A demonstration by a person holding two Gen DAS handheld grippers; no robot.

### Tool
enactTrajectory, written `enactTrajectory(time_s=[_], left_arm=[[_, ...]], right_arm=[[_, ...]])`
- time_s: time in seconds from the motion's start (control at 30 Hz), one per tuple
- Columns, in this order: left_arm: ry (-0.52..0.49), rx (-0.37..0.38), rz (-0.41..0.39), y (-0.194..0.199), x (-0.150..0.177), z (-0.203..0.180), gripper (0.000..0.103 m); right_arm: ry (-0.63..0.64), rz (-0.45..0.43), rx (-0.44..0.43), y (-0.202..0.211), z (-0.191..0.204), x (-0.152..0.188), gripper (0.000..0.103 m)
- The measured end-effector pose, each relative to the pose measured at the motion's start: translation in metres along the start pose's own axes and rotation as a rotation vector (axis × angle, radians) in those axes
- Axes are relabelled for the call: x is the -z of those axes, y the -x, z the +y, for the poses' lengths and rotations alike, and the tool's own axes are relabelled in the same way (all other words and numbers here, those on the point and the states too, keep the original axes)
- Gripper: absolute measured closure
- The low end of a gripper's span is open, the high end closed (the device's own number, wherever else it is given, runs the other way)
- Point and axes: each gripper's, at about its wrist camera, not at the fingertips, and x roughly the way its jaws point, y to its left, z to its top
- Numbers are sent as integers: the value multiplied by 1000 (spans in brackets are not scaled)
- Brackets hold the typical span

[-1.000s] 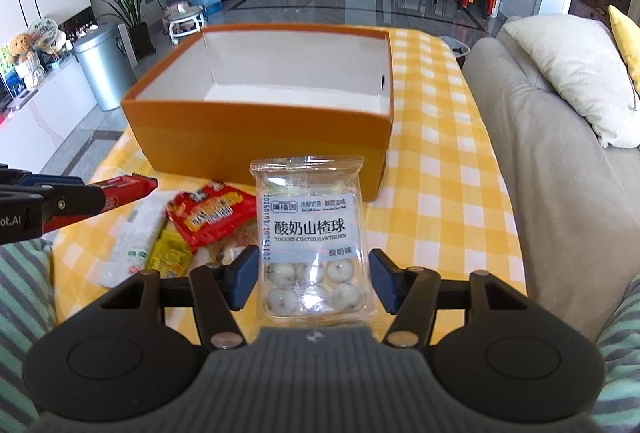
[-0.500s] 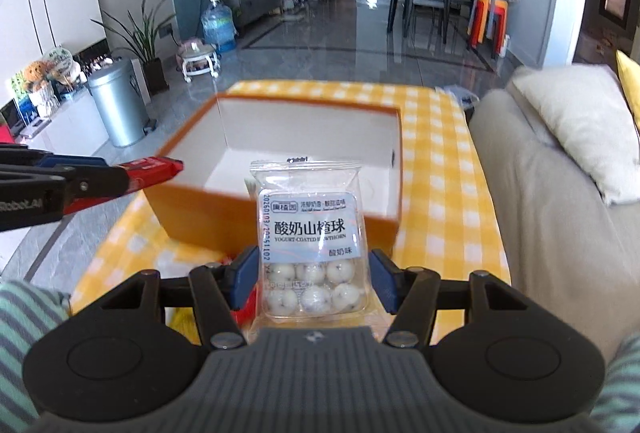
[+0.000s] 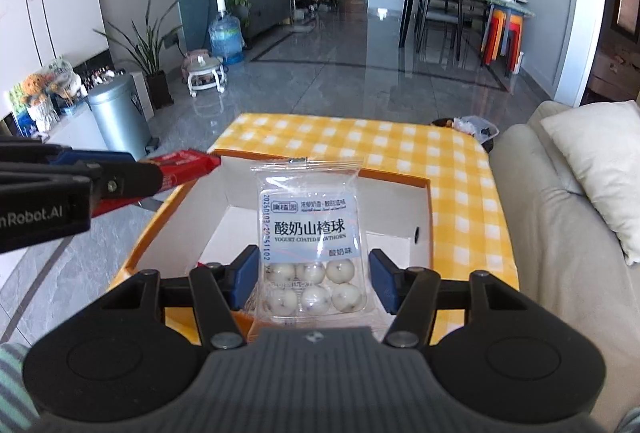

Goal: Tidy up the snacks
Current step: 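Carry both snacks into the orange box and open both tools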

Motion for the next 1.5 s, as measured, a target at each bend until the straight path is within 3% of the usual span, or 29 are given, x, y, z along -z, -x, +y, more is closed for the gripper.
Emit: enactTrajectory(time_s=[0.4, 0.73, 1.0, 1.17, 1.5], left_arm=[[23, 24, 240, -90, 13, 21, 78], [20, 29, 394, -136, 35, 23, 78], [35, -2, 411, -144, 38, 26, 78], [9, -31, 415, -146, 36, 26, 78], [-73, -81, 471, -159, 46, 19, 78]], right_arm=[[53, 231, -23, -110, 6, -11, 46], [81, 386, -36, -157, 10, 3, 45], [80, 405, -12, -164, 7, -2, 46], [135, 390, 64, -159, 9, -3, 46], [177, 465, 128, -176, 6, 7, 45]])
